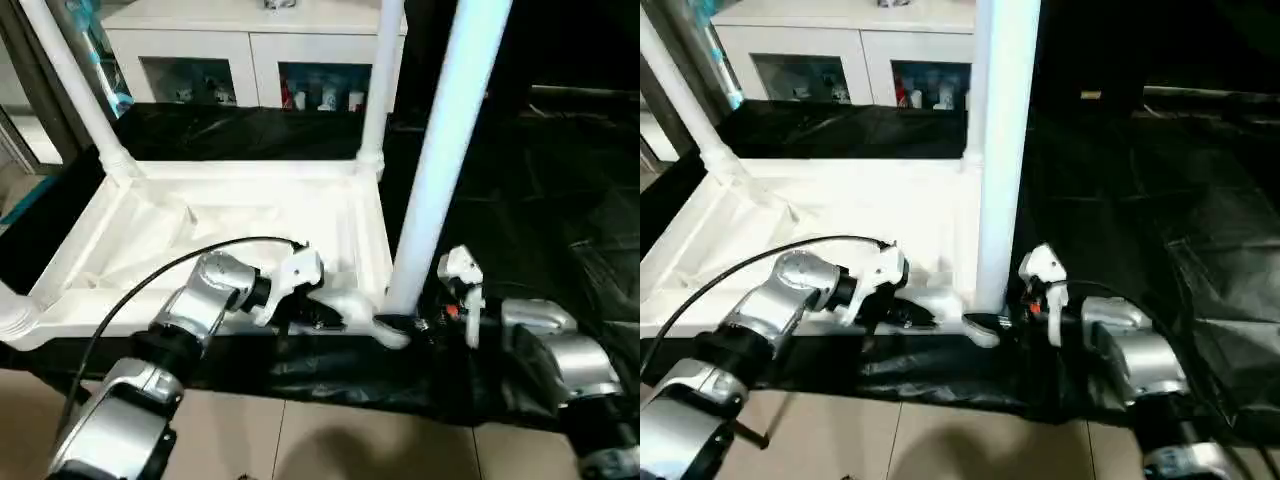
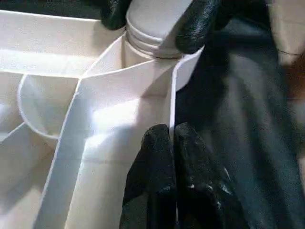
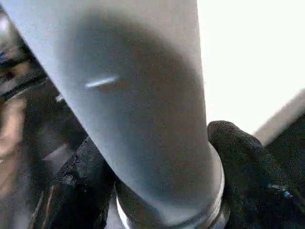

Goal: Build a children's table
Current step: Rotate leg to tighten

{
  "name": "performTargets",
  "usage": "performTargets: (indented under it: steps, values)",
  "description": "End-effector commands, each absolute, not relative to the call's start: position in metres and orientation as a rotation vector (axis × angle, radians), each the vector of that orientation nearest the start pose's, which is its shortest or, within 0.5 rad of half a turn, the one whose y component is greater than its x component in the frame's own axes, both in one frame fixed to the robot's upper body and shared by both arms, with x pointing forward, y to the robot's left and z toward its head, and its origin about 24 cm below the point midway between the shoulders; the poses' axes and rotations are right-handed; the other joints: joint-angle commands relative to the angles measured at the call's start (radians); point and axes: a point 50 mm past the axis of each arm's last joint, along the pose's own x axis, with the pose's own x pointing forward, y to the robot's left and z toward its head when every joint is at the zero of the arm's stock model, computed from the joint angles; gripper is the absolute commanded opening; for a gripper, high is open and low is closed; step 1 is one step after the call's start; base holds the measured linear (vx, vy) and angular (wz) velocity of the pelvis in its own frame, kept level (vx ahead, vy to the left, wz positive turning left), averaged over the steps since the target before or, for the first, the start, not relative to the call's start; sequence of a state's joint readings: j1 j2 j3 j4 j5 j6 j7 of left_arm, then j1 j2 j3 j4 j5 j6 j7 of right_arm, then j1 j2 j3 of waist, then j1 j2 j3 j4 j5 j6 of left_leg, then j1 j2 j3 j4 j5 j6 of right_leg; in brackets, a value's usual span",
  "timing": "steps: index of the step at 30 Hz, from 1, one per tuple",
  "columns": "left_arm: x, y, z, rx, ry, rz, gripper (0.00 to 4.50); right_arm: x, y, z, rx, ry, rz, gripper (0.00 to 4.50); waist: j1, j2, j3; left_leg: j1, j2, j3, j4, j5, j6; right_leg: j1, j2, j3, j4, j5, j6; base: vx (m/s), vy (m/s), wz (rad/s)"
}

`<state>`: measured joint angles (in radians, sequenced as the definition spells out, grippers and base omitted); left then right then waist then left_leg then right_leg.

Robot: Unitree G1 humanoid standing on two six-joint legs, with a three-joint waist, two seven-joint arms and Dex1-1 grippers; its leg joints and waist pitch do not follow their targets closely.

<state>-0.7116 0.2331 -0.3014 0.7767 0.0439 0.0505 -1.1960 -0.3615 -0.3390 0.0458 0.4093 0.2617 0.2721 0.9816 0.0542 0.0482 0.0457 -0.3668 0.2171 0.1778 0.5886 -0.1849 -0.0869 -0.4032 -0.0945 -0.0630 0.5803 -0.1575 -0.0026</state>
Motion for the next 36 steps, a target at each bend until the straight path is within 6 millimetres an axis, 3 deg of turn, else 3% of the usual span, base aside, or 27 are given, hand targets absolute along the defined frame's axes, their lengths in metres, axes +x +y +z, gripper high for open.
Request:
performTargets:
  steps: [1, 3, 4, 5, 6, 7, 10, 11, 12, 13, 15, 19, 22, 26, 28, 31, 36]
  values:
    - [0.338, 0.084, 0.052, 0.361, 0.408, -1.275, 0.0, 0.3, -0.155, 0.031, 0.079, 0.352, 0.91, 2.69, -0.005, -0.016, -0.063, 0.009, 0.002, 0.008, -0.07, -0.216, 0.053, 0.049, -0.037, 0.026, -0.065, -0.278, -0.231, 0.0, 0.0, 0.0]
    - [0.344, 0.078, 0.053, 0.367, 0.397, -1.202, 0.0, 0.305, -0.153, 0.025, 0.085, 0.359, 0.82, 2.69, -0.01, -0.017, -0.063, 0.01, 0.001, 0.006, -0.071, -0.224, 0.041, 0.048, -0.036, 0.025, -0.069, -0.312, -0.212, 0.0, 0.0, 0.0]
    - [0.351, 0.07, 0.055, 0.361, 0.387, -1.105, 0.0, 0.313, -0.148, 0.016, 0.091, 0.383, 0.654, 2.68, -0.012, -0.017, -0.063, 0.01, 0.0, 0.005, -0.072, -0.229, 0.04, 0.049, -0.037, 0.025, -0.072, -0.326, -0.204, 0.0, 0.0, 0.0]
    - [0.352, 0.069, 0.055, 0.358, 0.384, -1.089, 0.0, 0.315, -0.148, 0.015, 0.092, 0.386, 0.632, 2.68, -0.019, -0.012, -0.062, 0.011, -0.001, 0.006, -0.072, -0.229, 0.032, 0.043, -0.036, 0.026, -0.072, -0.327, -0.205, 0.0, 0.0, 0.0]
    - [0.354, 0.066, 0.056, 0.352, 0.381, -1.065, 0.0, 0.316, -0.147, 0.013, 0.093, 0.392, 0.599, 2.68, -0.021, -0.013, -0.062, 0.01, -0.002, 0.004, -0.073, -0.234, 0.026, 0.045, -0.036, 0.025, -0.073, -0.336, -0.201, 0.0, 0.0, 0.0]
    - [0.356, 0.062, 0.057, 0.344, 0.376, -1.035, 0.0, 0.318, -0.144, 0.011, 0.095, 0.399, 0.548, 2.68, -0.024, -0.016, -0.065, 0.008, -0.003, 0.001, -0.073, -0.233, 0.029, 0.05, -0.036, 0.024, -0.073, -0.331, -0.197, 0.0, 0.0, 0.0]
    - [0.36, 0.049, 0.059, 0.338, 0.352, -0.98, 0.0, 0.325, -0.133, 0.007, 0.105, 0.402, 0.445, 2.68, -0.029, -0.016, -0.064, 0.006, -0.007, 0.001, -0.072, -0.24, 0.041, 0.048, -0.036, 0.024, -0.078, -0.349, -0.192, 0.0, 0.0, 0.0]
    - [0.359, 0.043, 0.061, 0.334, 0.336, -0.991, 0.0, 0.326, -0.124, 0.009, 0.129, 0.388, 0.475, 2.68, -0.027, -0.017, -0.063, 0.006, -0.007, 0.001, -0.072, -0.24, 0.048, 0.048, -0.036, 0.023, -0.08, -0.349, -0.191, 0.0, 0.0, 0.0]
    - [0.357, 0.039, 0.061, 0.338, 0.327, -1.017, 0.0, 0.327, -0.118, 0.012, 0.146, 0.374, 0.512, 2.68, -0.025, -0.004, -0.063, 0.008, -0.006, 0.0, -0.072, -0.244, 0.051, 0.047, -0.038, 0.023, -0.08, -0.346, -0.193, 0.0, 0.0, 0.0]
    - [0.356, 0.037, 0.061, 0.337, 0.323, -1.038, 0.0, 0.327, -0.115, 0.014, 0.157, 0.363, 0.542, 2.68, -0.027, -0.012, -0.065, 0.005, -0.006, 0.001, -0.071, -0.242, 0.059, 0.05, -0.035, 0.023, -0.079, -0.319, -0.196, 0.0, 0.0, 0.0]
    - [0.353, 0.035, 0.06, 0.333, 0.321, -1.071, 0.0, 0.327, -0.111, 0.019, 0.16, 0.339, 0.601, 3.38, -0.024, -0.009, -0.067, 0.004, -0.004, 0.0, -0.072, -0.227, 0.069, 0.052, -0.036, 0.023, -0.073, -0.277, -0.21, 0.0, 0.0, 0.0]
    - [0.351, 0.039, 0.058, 0.338, 0.318, -1.121, 0.0, 0.324, -0.113, 0.026, 0.147, 0.317, 0.714, 3.74, -0.025, -0.01, -0.069, 0.001, -0.003, 0.0, -0.069, -0.213, 0.085, 0.056, -0.036, 0.022, -0.068, -0.233, -0.228, 0.0, 0.0, 0.0]
    - [0.347, 0.045, 0.057, 0.349, 0.317, -1.201, 0.0, 0.32, -0.125, 0.029, 0.089, 0.307, 0.794, 3.88, -0.023, -0.01, -0.073, -0.002, -0.002, -0.001, -0.065, -0.169, 0.104, 0.062, -0.038, 0.023, -0.059, -0.158, -0.251, 0.0, 0.0, 0.0]
    - [0.335, 0.056, 0.055, 0.348, 0.325, -1.379, 0.0, 0.308, -0.151, 0.038, 0.026, 0.306, 0.951, 3.88, -0.013, -0.014, -0.076, -0.003, 0.003, 0.003, -0.057, -0.117, 0.154, 0.068, -0.035, 0.023, -0.042, -0.027, -0.298, 0.0, 0.0, 0.0]
    - [0.329, 0.064, 0.054, 0.364, 0.348, -1.461, 0.0, 0.301, -0.165, 0.045, 0.0, 0.31, 1.027, 3.88, -0.012, -0.012, -0.076, -0.002, 0.005, 0.004, -0.056, -0.119, 0.165, 0.065, -0.034, 0.023, -0.039, -0.017, -0.308, 0.0, 0.0, 0.0]
    - [0.326, 0.068, 0.053, 0.368, 0.361, -1.494, 0.0, 0.299, -0.171, 0.049, -0.012, 0.311, 1.06, 3.88, -0.006, -0.01, -0.073, 0.004, 0.009, 0.006, -0.058, -0.154, 0.159, 0.06, -0.036, 0.023, -0.045, -0.072, -0.311, 0.0, 0.0, 0.0]
    - [0.319, 0.081, 0.053, 0.383, 0.402, -1.575, 0.0, 0.293, -0.186, 0.058, -0.045, 0.337, 1.148, 3.88, 0.007, -0.01, -0.067, 0.012, 0.012, 0.01, -0.065, -0.206, 0.112, 0.054, -0.034, 0.026, -0.053, -0.16, -0.289, 0.0, 0.0, 0.0]
